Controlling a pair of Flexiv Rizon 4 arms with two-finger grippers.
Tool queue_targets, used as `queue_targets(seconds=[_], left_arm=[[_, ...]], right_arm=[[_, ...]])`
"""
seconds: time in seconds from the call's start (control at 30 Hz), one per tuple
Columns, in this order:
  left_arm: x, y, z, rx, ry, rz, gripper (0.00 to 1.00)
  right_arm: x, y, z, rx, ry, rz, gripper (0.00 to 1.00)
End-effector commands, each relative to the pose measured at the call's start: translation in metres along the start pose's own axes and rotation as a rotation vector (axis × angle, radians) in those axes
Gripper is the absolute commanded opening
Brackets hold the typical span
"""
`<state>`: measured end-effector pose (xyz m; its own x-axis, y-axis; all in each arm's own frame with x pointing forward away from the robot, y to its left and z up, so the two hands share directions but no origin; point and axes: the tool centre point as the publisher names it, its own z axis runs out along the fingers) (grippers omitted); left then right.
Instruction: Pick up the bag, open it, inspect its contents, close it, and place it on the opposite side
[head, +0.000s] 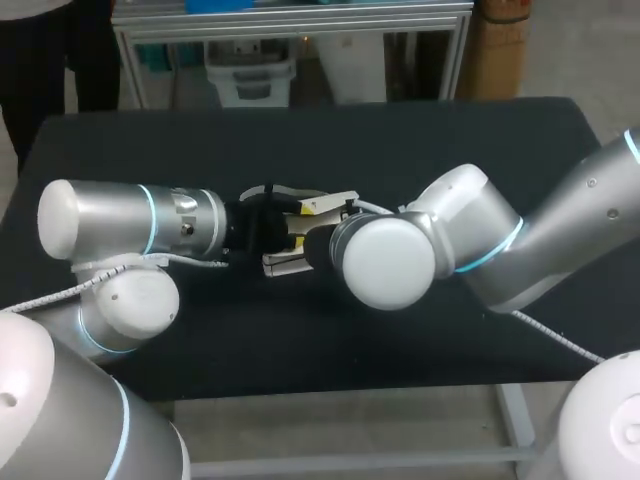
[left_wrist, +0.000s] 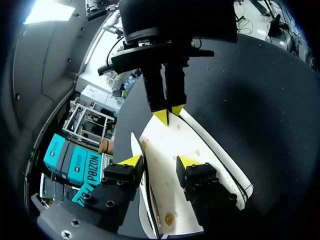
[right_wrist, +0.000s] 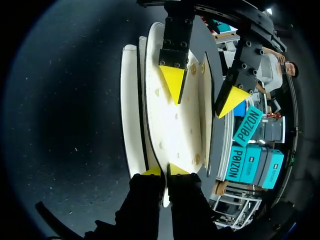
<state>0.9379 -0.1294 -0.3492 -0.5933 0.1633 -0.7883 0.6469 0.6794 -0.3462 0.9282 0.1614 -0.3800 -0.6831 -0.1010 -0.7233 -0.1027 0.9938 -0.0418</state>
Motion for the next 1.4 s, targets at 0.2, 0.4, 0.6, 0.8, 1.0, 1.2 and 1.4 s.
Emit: queue_targets(seconds=[0.2, 0.4, 0.6, 0.8, 1.0, 1.2, 1.4], left_arm=[[-0.011, 0.005, 0.013, -0.078, -0.149, -0.006, 0.38], [-0.012, 0.006, 0.025, -0.143, -0.152, 0.013, 0.07], [-0.002, 0.0, 0.018, -0.159, -0.15, 0.058, 0.0], [0.007, -0.003, 0.011, -0.141, -0.082, 0.102, 0.0], [0.01, -0.004, 0.011, -0.113, -0.05, 0.105, 0.0], [0.0, 0.0, 0.009, -0.082, -0.071, 0.07, 0.6], [-0.009, 0.001, -0.001, -0.031, -0.085, 0.043, 0.83]], right_arm=[[0.0, 0.002, 0.003, 0.006, -0.001, 0.0, 0.0], [0.0, 0.002, 0.003, 0.006, -0.001, 0.0, 0.0], [0.0, 0.002, 0.003, 0.006, -0.001, 0.0, 0.0], [0.0, 0.002, 0.003, 0.006, -0.001, 0.0, 0.0], [0.0, 0.002, 0.003, 0.006, -0.001, 0.0, 0.0], [0.0, 0.002, 0.003, 0.006, -0.001, 0.0, 0.0], [0.0, 0.002, 0.003, 0.006, -0.001, 0.0, 0.0]])
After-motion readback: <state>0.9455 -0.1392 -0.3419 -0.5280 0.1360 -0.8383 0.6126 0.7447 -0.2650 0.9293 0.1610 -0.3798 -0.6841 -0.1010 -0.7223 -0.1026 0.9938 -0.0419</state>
